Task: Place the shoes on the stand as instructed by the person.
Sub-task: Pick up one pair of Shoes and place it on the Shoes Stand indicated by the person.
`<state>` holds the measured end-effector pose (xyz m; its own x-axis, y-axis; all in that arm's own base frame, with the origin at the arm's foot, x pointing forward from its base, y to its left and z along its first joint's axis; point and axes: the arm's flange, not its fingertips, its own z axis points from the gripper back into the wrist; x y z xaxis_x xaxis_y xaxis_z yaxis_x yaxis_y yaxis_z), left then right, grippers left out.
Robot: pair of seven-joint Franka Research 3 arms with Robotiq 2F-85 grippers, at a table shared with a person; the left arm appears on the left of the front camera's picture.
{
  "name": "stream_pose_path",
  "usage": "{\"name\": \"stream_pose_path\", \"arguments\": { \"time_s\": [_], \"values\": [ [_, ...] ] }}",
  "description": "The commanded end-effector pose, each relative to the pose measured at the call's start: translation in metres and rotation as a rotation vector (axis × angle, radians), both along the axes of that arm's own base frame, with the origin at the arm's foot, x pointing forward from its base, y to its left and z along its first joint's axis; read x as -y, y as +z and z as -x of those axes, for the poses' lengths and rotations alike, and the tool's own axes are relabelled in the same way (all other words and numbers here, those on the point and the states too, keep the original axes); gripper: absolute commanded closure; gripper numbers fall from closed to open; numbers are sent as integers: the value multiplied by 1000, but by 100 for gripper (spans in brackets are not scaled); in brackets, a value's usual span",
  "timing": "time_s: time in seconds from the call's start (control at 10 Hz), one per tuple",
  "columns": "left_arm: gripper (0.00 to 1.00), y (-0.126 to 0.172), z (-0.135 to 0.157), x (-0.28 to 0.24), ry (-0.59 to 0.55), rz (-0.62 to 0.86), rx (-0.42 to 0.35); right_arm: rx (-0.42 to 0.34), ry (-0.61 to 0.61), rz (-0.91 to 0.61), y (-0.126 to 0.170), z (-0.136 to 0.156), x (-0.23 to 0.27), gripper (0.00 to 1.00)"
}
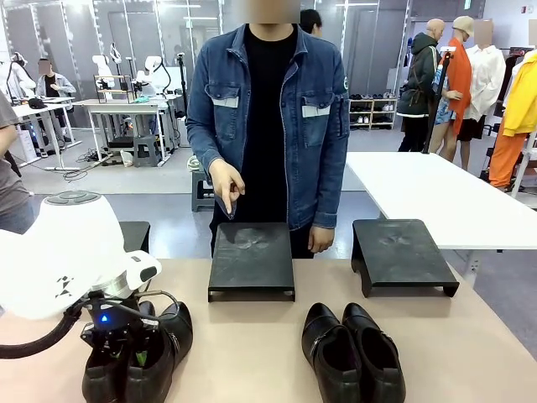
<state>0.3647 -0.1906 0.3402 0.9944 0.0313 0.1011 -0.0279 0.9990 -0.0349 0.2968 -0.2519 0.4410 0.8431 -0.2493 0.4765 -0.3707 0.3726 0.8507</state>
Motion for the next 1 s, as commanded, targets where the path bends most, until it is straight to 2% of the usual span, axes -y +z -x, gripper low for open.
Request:
{"name": "stream_pose_path", "arguments": {
  "time_s": [0.0, 0.2, 0.3, 0.6, 0.9],
  "values": [
    [100, -9, 24, -16, -19, -3, 16, 6, 1, -6, 1, 1, 0, 0],
    [100, -4, 20, -17, 7, -27, 24, 6, 1, -6, 1, 1, 0, 0],
    [100, 11, 20, -14, 4, -96, 70, 6, 1, -6, 1, 1, 0, 0],
    [100, 81, 12, -7, 38, -96, 87, 6, 1, -6, 1, 1, 0, 0],
    [100, 117, 10, 0, 2, -52, 127, 6, 1, -6, 1, 1, 0, 0]
  ]
}}
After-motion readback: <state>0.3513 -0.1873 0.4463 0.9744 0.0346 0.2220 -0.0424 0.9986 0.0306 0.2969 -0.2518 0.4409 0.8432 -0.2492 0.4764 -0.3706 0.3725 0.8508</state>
